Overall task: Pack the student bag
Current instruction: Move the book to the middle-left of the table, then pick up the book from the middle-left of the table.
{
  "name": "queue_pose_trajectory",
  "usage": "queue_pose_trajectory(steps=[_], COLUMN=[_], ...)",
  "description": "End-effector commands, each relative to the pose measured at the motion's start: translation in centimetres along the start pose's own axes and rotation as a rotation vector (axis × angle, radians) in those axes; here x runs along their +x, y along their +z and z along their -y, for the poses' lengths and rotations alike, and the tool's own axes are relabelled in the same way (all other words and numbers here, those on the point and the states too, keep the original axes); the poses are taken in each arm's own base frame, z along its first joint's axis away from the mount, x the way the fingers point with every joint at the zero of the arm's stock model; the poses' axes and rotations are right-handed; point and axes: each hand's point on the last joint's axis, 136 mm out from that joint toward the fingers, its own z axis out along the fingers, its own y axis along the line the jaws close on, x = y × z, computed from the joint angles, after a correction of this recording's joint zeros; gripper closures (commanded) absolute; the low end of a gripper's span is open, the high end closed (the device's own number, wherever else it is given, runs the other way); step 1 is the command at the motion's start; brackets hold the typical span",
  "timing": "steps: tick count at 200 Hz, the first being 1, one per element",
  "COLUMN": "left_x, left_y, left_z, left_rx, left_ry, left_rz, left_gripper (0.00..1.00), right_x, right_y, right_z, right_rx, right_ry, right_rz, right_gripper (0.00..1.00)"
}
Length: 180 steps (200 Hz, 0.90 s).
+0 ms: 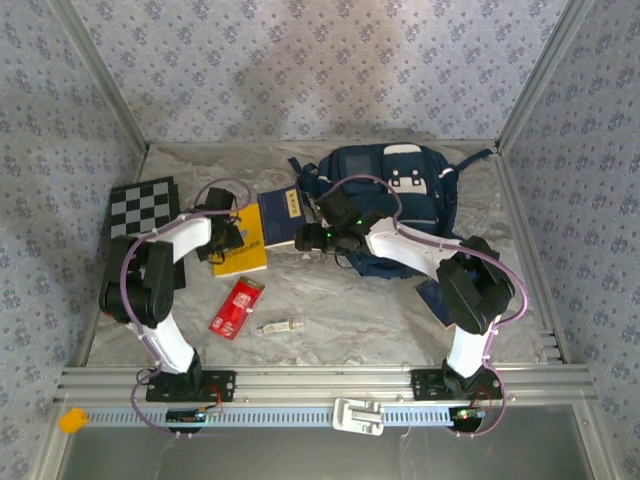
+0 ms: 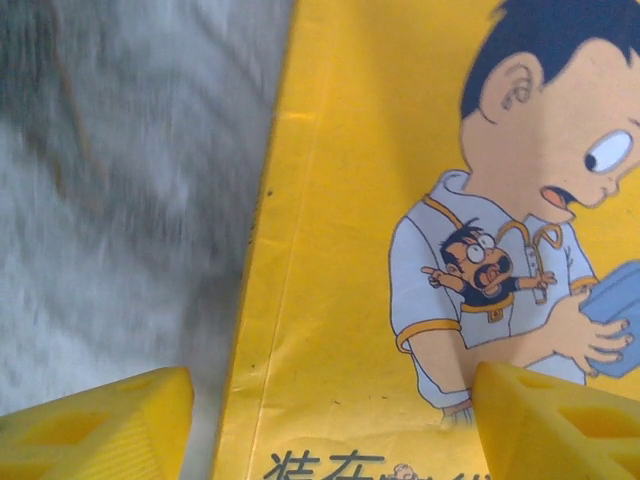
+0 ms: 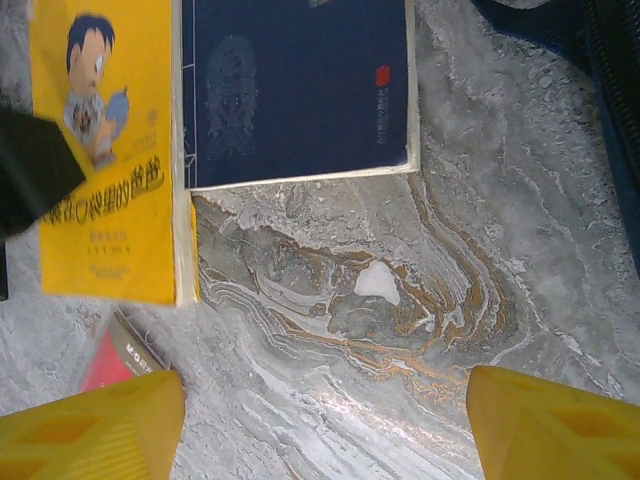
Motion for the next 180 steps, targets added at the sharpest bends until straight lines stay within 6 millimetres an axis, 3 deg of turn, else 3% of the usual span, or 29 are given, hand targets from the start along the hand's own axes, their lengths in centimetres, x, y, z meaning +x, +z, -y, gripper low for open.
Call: queue_pose_trajectory(steps=[1,22,59,87,180], left_x=[4.9,5.4,2.7,3.0,5.2], left_y=[-1.1,-1.9,-4.2,-5.0,-3.5], left_z=[-3.3,-3.6,-2.1,-0.8,-1.5], left_rx=[-0.111,-0.070,0.105,0.284,0.350], left_ry=[0.006,-0.014,-0.076,-0.145,-0.190], left_rz=[-0.104,-0.080,-0.021,-0.022,-0.109], left_gripper=[0.27,0.26,0.26,0.27,0.35], right_x=[1.4,2.9,4.1,4.5,4.0], right_y=[-0.3,0.8,3.7,5.8,10.9], right_z=[-0.7,-2.3,-4.9,-6.4,-7.6], right_rx=[-0.014,-0.052,-0.103,-0.125,-0.105], right_ry=[-0.013,-0.013,0.030,0.010,-0.005], right_rz=[-0.034,-0.076,-0.128,-0.168,-0.222], right_gripper=[0.25,0.28,0.39,0.44,0.41])
